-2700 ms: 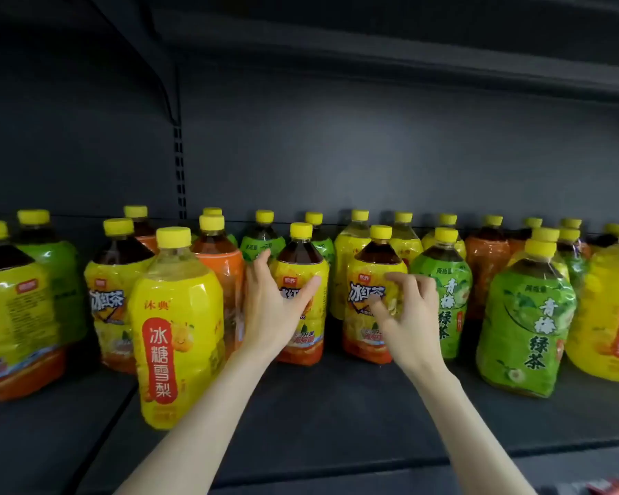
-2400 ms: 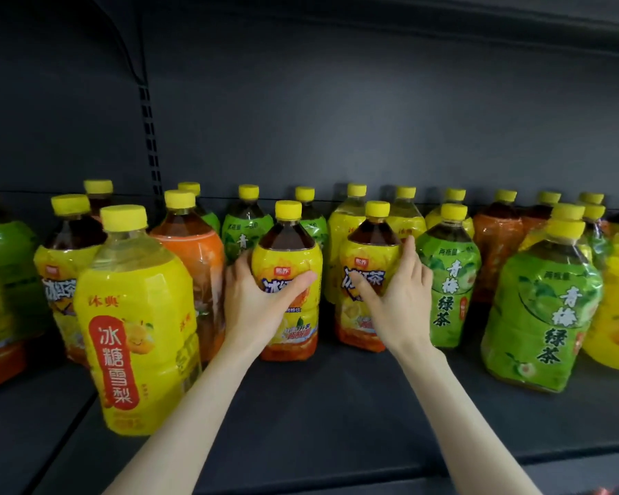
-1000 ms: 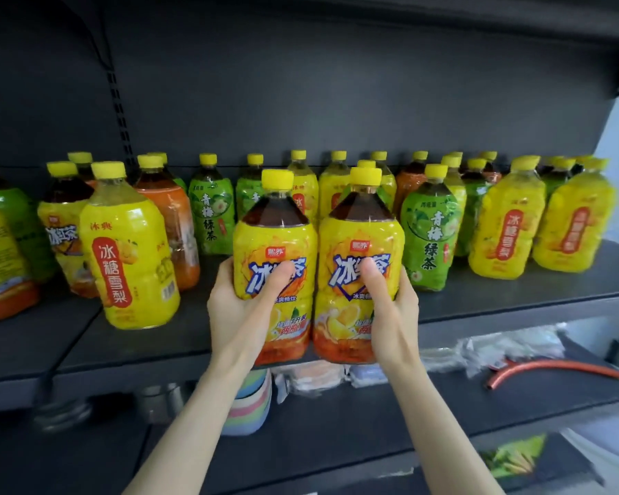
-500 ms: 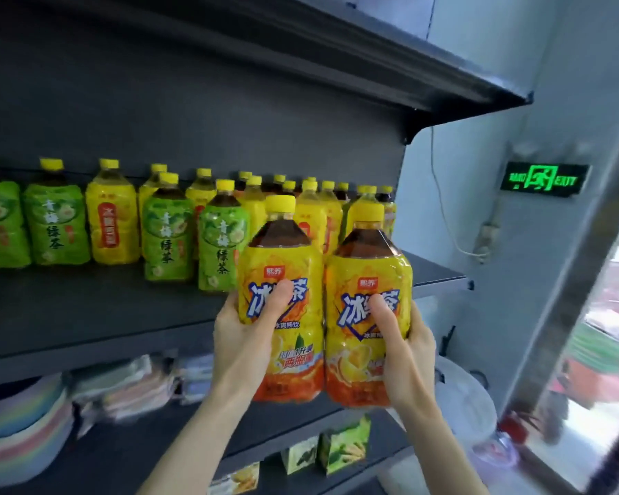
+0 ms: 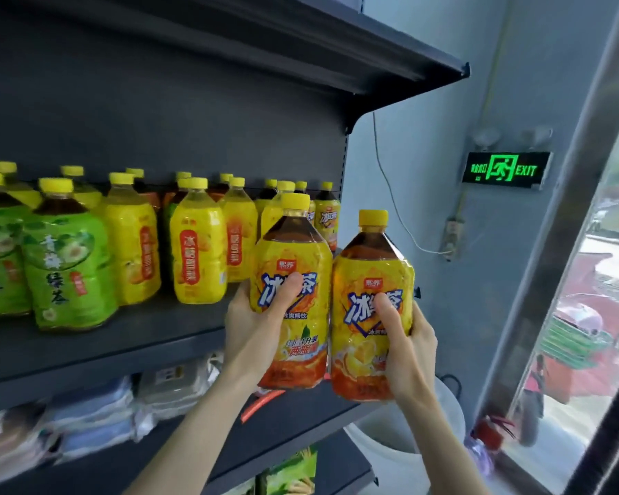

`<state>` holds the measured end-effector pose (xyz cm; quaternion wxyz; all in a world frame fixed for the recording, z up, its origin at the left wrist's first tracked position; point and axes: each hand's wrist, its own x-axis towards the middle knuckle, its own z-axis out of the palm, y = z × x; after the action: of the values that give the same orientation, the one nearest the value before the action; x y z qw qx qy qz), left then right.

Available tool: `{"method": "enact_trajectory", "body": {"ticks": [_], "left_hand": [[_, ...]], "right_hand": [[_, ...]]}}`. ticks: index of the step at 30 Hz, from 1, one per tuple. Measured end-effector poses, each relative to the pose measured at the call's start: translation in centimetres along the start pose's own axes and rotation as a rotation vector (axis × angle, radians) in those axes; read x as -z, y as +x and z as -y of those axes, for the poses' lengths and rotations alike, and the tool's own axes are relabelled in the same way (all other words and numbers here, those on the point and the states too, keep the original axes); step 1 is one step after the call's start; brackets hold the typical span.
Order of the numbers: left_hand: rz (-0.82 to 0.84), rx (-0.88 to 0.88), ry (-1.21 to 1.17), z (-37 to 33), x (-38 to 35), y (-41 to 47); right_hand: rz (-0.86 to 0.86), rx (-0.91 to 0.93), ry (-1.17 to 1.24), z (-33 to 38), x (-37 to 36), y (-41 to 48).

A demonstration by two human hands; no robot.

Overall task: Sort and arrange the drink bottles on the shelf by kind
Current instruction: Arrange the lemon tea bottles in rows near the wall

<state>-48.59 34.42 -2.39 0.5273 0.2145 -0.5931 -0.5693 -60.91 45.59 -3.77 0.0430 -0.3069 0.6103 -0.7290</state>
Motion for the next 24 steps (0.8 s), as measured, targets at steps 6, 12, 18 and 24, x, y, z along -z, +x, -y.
{"method": "enact_trajectory", "body": {"ticks": [6,12,18,24], "left_hand": [[-0.019,-0.029,-0.026,4.5,-6.3,6.8],[-0.018,-0.067,0.029,6.7,-11.8,12.4],[-0.054,-0.126,0.133,11.1,-16.4,16.5],[-0.165,-0.155,0.208,13.3,-21.4,19.2]], "right_hand": [[0.027,0.013,-0.018,-3.6,1.0,9.8],[0.035,0.043,0.01,-6.2,1.9,18.1],[0.094,0.033,0.032,-10.0,3.3,26.0],[0.236,-0.015,0.084,-13.1,5.1,32.8]]}}
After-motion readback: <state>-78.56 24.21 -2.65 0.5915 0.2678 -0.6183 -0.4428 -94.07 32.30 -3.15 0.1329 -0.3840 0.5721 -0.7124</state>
